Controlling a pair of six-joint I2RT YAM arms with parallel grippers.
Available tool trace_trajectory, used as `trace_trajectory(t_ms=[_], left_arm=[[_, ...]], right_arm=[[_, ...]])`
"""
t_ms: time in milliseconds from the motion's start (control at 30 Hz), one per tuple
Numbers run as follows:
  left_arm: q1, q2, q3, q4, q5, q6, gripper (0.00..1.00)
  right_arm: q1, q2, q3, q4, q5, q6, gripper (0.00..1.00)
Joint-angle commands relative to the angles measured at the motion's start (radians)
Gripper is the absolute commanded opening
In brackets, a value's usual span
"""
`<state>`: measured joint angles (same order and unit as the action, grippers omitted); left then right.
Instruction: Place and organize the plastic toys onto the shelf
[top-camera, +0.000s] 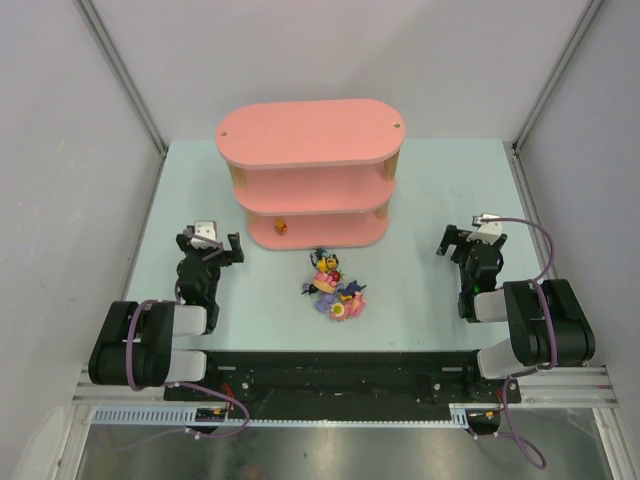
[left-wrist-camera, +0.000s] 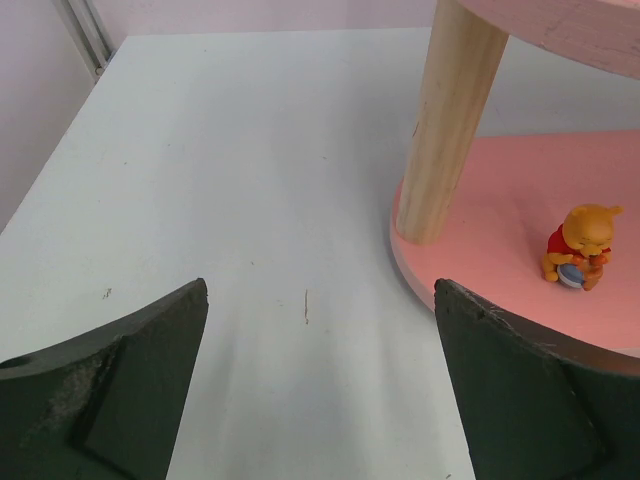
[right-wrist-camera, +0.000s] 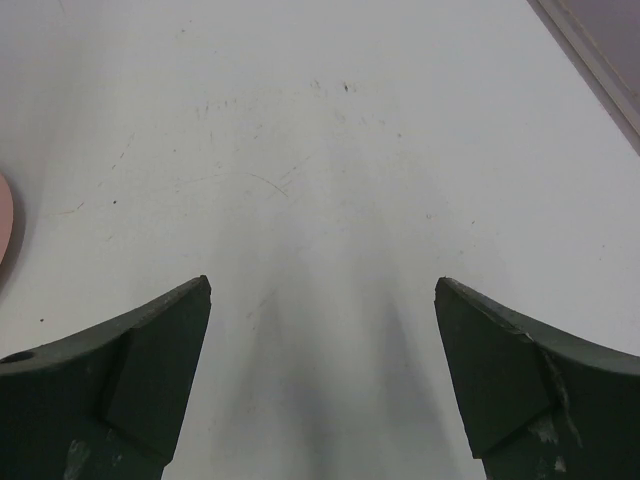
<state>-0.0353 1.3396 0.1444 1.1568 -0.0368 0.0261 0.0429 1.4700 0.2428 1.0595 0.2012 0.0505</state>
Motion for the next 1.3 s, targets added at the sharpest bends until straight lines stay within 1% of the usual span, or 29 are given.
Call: trace_trajectory(t_ms=[0,367,567,633,667,700,733,767,800,833,867,900,933,967,1000,1033,1067,1100,1167,1200,1267], left_arm=[[-0.002,-0.002,0.02,0.034,0.018,0.014,1.0],[-0.002,-0.002,0.02,0.034,0.018,0.012,1.0],[-0.002,-0.017,0.017,0.043,-0.009,0.005,1.0],[-0.012,-0.075,0.026,-0.046,-0.058,0.003,1.0],[-0.023,-0.167,0.037,-0.113,-0.073,0.009,1.0],[-0.052,-0.221,0.078,-0.293,-0.092,0.0,1.0],[-0.069,-0.265,0.101,-0.374,-0.151,-0.02,1.0],[-0.087,-0.339,0.122,-0.437,-0.178,-0.076,1.0],[-0.124,-0.37,0.145,-0.512,-0.198,-0.093,1.0],[-0.146,-0.397,0.15,-0.537,-0.222,-0.103,1.0],[-0.164,-0.445,0.152,-0.555,-0.254,-0.123,1.0],[-0.193,-0.463,0.152,-0.583,-0.253,-0.136,1.0],[-0.198,-0.48,0.152,-0.6,-0.244,-0.15,1.0],[-0.199,-0.506,0.152,-0.621,-0.214,-0.188,1.0],[-0.201,-0.519,0.153,-0.672,-0.203,-0.21,1.0],[-0.202,-0.528,0.152,-0.695,-0.201,-0.233,1.0],[-0.201,-0.542,0.153,-0.719,-0.198,-0.299,1.0],[-0.201,-0.546,0.159,-0.776,-0.195,-0.33,1.0],[-0.201,-0.553,0.164,-0.818,-0.166,-0.4,1.0],[-0.201,-0.553,0.165,-0.839,-0.113,-0.411,1.0],[-0.201,-0.545,0.17,-0.856,-0.066,-0.446,1.0]], right_arm=[[-0.001,0.01,0.026,0.022,0.009,-0.009,1.0],[-0.008,0.007,0.026,0.02,-0.003,-0.006,1.0],[-0.006,0.009,0.026,0.022,0.003,-0.006,1.0],[-0.006,0.009,0.026,0.022,0.004,-0.009,1.0],[-0.002,0.006,0.023,0.023,0.01,-0.014,1.0],[0.021,0.004,0.01,0.031,0.023,-0.024,1.0],[0.035,0.001,0.001,0.063,0.047,-0.035,1.0],[0.049,-0.003,-0.01,0.08,0.067,-0.047,1.0],[0.063,-0.01,-0.022,0.101,0.085,-0.047,1.0],[0.077,-0.019,-0.034,0.127,0.148,-0.047,1.0],[0.08,-0.036,-0.037,0.12,0.158,-0.047,1.0],[0.086,-0.081,-0.036,0.071,0.182,-0.049,1.0],[0.131,-0.118,-0.005,0.019,0.267,-0.049,1.0],[0.152,-0.152,0.018,-0.046,0.305,-0.076,1.0],[0.17,-0.181,0.044,-0.187,0.331,-0.074,1.0],[0.189,-0.239,0.102,-0.255,0.364,-0.055,1.0],[0.193,-0.261,0.125,-0.318,0.38,-0.014,1.0],[0.195,-0.289,0.148,-0.443,0.388,0.106,1.0],[0.192,-0.347,0.18,-0.536,0.345,0.197,1.0],[0.19,-0.361,0.181,-0.577,0.322,0.254,1.0],[0.187,-0.39,0.184,-0.607,0.25,0.313,1.0]])
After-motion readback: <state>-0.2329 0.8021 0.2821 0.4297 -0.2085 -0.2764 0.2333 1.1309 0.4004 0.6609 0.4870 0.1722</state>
